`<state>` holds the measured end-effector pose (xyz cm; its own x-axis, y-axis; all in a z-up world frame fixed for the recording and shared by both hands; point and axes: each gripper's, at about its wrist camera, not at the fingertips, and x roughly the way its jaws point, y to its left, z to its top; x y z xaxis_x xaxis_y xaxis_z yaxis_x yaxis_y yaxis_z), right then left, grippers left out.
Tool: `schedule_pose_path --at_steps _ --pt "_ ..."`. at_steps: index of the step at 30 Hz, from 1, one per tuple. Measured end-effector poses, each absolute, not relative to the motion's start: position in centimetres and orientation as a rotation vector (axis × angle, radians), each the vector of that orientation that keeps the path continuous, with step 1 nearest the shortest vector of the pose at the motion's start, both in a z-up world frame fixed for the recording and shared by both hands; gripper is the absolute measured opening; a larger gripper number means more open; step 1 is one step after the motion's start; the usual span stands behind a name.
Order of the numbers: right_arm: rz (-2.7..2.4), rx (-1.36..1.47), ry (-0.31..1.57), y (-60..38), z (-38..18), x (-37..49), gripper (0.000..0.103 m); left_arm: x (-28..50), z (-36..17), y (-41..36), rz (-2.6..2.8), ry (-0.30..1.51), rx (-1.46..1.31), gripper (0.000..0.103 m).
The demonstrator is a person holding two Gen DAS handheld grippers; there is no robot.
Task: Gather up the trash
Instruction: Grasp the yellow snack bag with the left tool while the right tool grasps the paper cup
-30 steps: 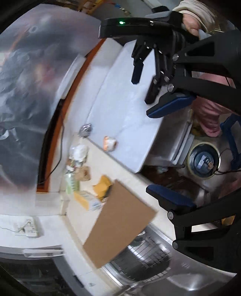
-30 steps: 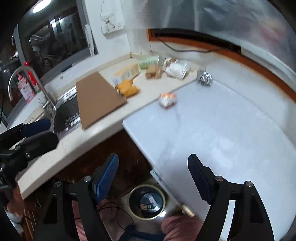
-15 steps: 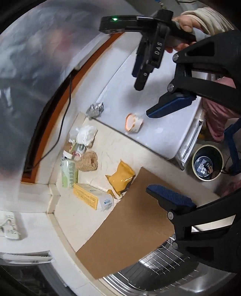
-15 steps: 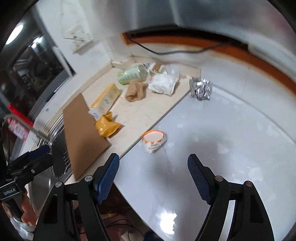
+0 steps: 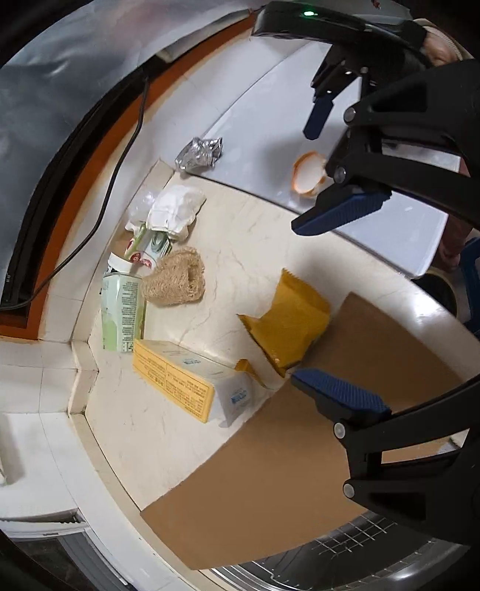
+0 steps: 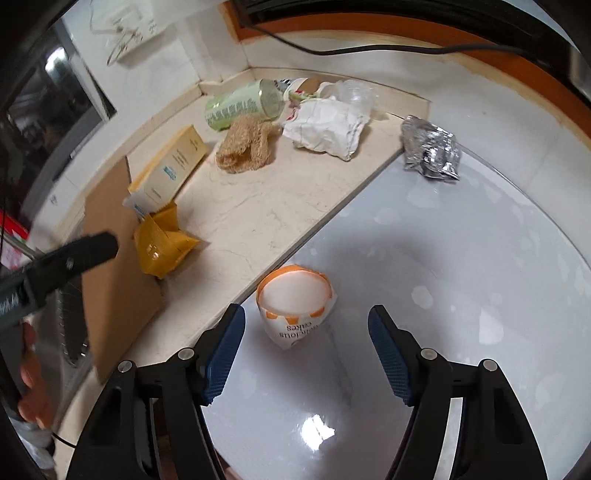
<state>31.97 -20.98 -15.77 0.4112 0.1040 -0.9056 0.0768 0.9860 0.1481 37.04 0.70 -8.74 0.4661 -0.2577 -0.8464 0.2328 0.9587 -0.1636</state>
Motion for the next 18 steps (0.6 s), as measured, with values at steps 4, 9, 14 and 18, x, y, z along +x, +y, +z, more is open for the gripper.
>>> schedule_pose_path --at_steps 4,9,14,18 --pt "0.019 0.142 1.159 -20.1 -16.8 32.6 0.067 38.4 -9.9 0.1 -0.293 1.061 -0.01 0.072" --pt "0.03 0.138 1.183 -19.7 -18.1 33.5 0.051 39.6 -11.0 -0.7 -0.279 1.076 0.011 0.072" --pt "0.026 0.147 1.171 -20.2 -17.9 33.4 0.05 40.6 -12.4 -1.5 -0.253 1.111 0.043 0.072" --pt "0.034 0.173 1.164 -20.9 -17.9 33.1 0.05 41.1 -13.5 -1.7 -0.215 1.125 0.069 0.072"
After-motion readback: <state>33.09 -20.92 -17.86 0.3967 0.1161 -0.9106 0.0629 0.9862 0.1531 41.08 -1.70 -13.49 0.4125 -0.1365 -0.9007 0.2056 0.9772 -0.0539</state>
